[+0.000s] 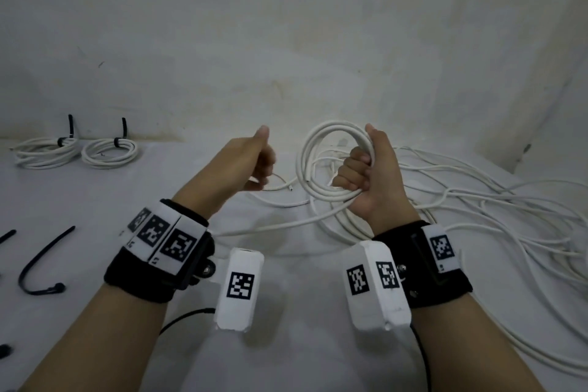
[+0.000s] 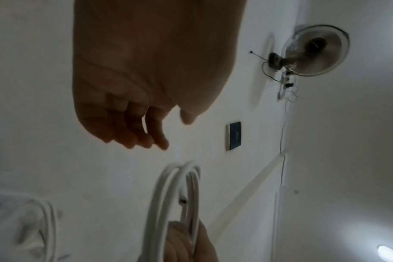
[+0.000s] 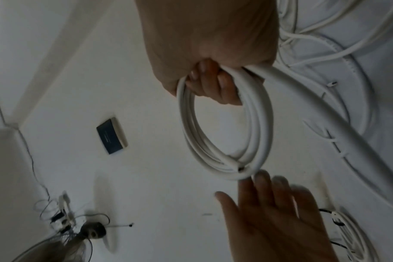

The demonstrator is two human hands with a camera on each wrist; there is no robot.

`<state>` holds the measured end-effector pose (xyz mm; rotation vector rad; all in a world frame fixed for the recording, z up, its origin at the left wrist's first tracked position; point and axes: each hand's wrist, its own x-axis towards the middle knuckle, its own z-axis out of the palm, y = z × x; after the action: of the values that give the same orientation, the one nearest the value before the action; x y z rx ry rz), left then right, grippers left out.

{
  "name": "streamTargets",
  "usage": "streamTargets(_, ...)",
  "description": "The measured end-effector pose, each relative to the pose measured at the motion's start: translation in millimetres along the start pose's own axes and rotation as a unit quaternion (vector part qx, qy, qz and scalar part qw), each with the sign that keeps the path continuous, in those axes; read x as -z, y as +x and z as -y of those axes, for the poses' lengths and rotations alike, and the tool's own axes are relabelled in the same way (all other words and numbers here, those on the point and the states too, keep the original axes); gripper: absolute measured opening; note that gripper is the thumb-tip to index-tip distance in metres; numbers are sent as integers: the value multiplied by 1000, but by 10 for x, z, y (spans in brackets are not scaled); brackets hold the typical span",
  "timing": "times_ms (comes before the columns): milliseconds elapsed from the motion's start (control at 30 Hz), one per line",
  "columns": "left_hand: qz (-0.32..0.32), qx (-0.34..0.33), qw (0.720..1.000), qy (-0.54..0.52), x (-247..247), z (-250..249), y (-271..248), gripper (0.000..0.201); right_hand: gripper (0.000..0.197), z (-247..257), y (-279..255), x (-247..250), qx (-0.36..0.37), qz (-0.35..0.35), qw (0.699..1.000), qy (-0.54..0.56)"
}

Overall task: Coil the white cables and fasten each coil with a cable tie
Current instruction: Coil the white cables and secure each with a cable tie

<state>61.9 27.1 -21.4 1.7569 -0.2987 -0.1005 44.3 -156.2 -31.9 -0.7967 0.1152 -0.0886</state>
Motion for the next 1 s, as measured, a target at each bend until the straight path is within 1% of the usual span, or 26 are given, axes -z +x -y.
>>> streamTargets(33,3,22,999,34,40,6,-33,55,55,9,13,21,6,-6,1000,13)
streamTargets(67,30,52,996,73,66,10,-84,57,55,11,26,37,11,-13,999,27)
streamTargets(100,76,88,986,117,79,21,-145,61,55,9,35,50,14,-19,999,40)
streamTargets(167,179,156,952,194,81,59,-275,70,55,2,40,68,16,-27,998,63)
streamTargets(200,209,175,940,206,74,84,-325,71,55,-7,35,71,15,-28,997,73)
streamTargets(233,215,184,939,197,69,114,-360,70,55,-15,24,66,14,-31,996,81)
streamTargets(267,201,184,947,171,61,143,-383,67,54,-26,11,62,10,-33,995,89)
streamTargets(300,171,175,960,134,52,171,-391,63,54,-35,0,49,6,-34,995,97)
streamTargets(367,90,144,985,42,27,213,-386,56,53,-61,-22,18,-8,-27,994,107)
streamTargets(400,54,128,990,-6,17,225,-376,53,53,-81,-36,2,-15,-21,994,106)
streamTargets(467,-4,97,992,-79,4,229,-347,47,52,-129,-61,-26,-27,-10,995,96)
streamTargets(567,-78,57,987,-126,28,221,-303,34,52,-198,-88,-61,-39,-2,996,84)
streamTargets(633,-111,36,985,-123,44,220,-270,27,52,-218,-93,-75,-43,0,996,80)
streamTargets(667,-118,30,986,-116,50,220,-254,25,52,-221,-90,-76,-43,-1,996,77)
streamTargets(767,-116,12,990,-80,71,208,-220,23,53,-235,-79,-66,-39,-8,997,59)
streamTargets(867,-104,-30,994,-15,77,175,-204,18,52,-268,-68,-51,-44,-22,998,33)
streamTargets(1000,-102,-80,989,71,46,174,-181,14,52,-271,-54,-39,-30,-46,998,-18)
